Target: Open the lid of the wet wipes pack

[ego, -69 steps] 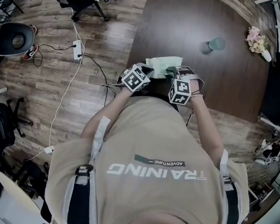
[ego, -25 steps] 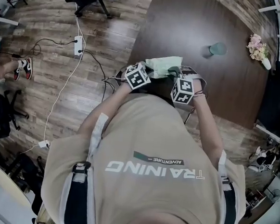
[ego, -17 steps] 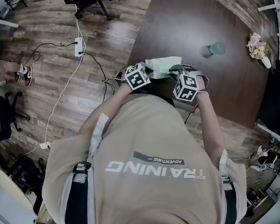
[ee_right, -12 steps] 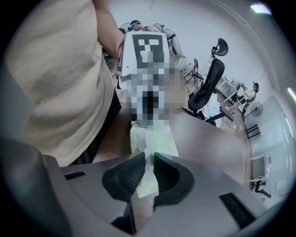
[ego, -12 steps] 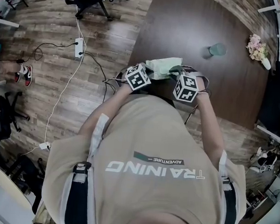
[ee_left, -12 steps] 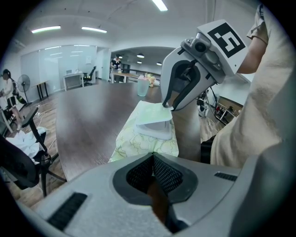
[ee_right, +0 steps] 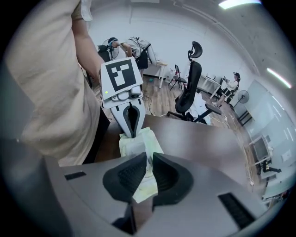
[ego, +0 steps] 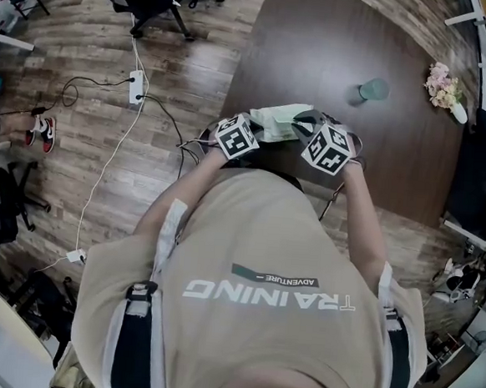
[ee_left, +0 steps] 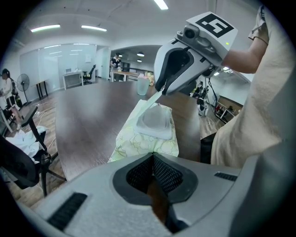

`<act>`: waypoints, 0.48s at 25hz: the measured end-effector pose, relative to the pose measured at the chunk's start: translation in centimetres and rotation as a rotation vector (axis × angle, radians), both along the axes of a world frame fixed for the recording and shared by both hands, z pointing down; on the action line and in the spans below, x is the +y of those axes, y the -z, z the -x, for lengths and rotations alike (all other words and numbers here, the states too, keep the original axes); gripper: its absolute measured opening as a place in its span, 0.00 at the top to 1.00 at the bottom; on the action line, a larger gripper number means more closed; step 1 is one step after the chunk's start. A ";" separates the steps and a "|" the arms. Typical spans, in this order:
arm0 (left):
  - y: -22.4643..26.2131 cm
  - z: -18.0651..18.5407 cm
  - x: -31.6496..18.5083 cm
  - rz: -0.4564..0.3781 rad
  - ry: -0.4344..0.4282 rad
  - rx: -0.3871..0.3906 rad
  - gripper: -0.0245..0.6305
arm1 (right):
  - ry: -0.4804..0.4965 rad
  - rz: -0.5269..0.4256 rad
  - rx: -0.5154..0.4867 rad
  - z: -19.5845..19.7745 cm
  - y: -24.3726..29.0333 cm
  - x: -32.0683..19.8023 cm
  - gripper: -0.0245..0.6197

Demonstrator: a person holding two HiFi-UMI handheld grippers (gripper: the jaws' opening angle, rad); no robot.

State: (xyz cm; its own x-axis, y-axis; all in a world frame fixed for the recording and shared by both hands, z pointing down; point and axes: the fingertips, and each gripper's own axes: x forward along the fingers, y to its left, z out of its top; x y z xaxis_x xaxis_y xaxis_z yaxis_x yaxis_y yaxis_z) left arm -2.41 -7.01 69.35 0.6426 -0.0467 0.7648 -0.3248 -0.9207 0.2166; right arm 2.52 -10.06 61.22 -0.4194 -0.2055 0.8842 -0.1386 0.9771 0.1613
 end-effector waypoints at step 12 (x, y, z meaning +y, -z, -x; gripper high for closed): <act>-0.2 0.0 -0.1 0.058 0.021 -0.106 0.95 | -0.081 0.058 -0.138 0.4 0.7 -2.6 0.89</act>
State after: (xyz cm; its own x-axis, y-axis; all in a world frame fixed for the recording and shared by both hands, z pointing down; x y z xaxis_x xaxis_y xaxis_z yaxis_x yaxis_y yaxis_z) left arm -2.45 -7.06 69.59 0.5577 -0.0133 0.8299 -0.3679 -0.9002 0.2329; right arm 2.07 -12.70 60.53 -0.5218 -0.1940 0.8307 -0.2347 0.9689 0.0789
